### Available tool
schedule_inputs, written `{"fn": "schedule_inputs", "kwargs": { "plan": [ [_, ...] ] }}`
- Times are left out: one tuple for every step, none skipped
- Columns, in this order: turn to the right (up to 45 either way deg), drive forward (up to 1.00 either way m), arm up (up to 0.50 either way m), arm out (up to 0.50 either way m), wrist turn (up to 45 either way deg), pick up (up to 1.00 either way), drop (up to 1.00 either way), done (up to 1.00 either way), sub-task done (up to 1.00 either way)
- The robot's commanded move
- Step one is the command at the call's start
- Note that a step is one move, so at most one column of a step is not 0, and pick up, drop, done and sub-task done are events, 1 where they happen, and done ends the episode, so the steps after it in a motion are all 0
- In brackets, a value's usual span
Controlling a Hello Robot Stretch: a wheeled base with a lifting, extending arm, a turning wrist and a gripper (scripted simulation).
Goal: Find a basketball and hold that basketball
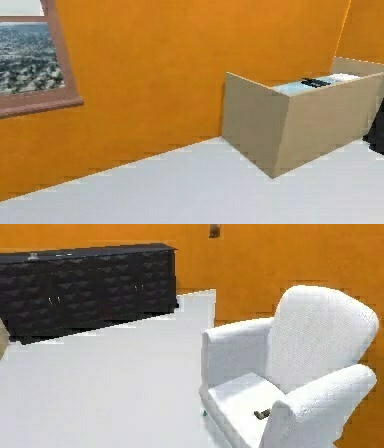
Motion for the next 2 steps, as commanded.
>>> {"fn": "schedule_inputs", "kwargs": {
  "plan": [
    [-45.0,0.0,0.0,0.0,0.0,0.0,0.0,0.0,0.0],
    [-45.0,0.0,0.0,0.0,0.0,0.0,0.0,0.0,0.0]
  ]
}}
